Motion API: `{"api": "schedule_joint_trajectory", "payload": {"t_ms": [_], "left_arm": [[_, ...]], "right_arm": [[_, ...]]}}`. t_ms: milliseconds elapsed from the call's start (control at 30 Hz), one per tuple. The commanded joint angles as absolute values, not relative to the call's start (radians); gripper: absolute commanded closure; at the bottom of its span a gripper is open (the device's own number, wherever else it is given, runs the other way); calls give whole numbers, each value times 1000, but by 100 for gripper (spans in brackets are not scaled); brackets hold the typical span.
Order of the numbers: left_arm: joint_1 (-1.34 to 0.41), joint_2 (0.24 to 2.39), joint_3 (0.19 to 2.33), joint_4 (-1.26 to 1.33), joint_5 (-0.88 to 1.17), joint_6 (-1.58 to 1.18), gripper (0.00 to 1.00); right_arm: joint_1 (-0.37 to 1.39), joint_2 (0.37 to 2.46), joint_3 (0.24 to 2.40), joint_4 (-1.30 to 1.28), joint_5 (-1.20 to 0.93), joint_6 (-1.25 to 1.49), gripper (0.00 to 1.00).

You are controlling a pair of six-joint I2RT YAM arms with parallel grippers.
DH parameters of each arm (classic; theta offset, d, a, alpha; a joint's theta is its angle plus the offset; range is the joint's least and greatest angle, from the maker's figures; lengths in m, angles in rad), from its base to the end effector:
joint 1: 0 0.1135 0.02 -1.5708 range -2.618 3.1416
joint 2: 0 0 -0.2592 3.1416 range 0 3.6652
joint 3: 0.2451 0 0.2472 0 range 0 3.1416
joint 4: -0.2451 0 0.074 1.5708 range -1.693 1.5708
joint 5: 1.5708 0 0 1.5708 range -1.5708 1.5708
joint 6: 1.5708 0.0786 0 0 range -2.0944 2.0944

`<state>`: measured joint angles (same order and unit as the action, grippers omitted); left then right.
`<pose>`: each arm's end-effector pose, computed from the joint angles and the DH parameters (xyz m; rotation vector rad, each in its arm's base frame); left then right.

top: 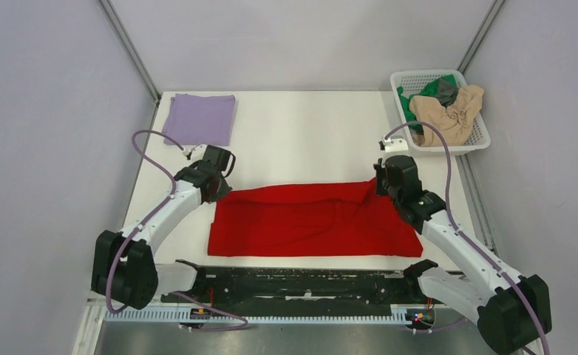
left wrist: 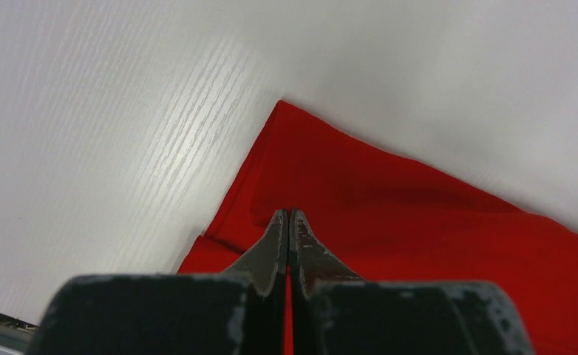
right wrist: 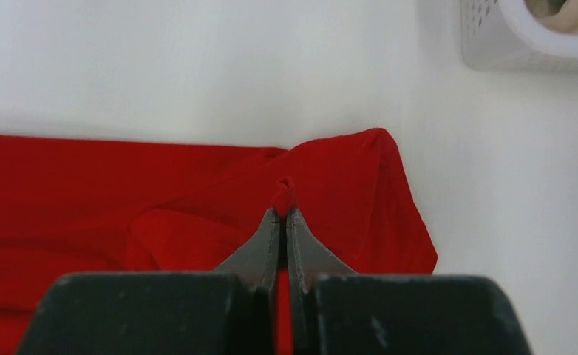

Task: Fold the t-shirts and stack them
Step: Fold the other side of the tshirt into a rectangle

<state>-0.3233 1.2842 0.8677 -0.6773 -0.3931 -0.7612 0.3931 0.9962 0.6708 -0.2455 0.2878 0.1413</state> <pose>0.2538 -0.0533 0.1897 -0.6702 2.4471 0.1143 0.2406 0.0756 0.2305 -0.0992 2.1132 0.0094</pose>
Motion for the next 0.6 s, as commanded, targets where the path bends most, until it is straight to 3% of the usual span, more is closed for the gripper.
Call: {"api": "schedule_joint_trajectory", "payload": {"t_ms": [0,367,400,467,567], "left_arm": [[-343,1207,813,-637,-430,-790,98],[-381,1146,685,-659,-455,-851,98],[-383,1141,668,-660,-456,-859,95],[-382,1140,649,-664,-453,-869,78],[-382,1135,649,-695,-451,-881,69]], "right_arm": [[429,931,627,-380,346,166,100],[449,835,580,-549,336,217,99],[451,834,575,-561,314,221,97],[453,846,585,-611,307,247,91],[456,864,617,-726,309,264,72]]}}
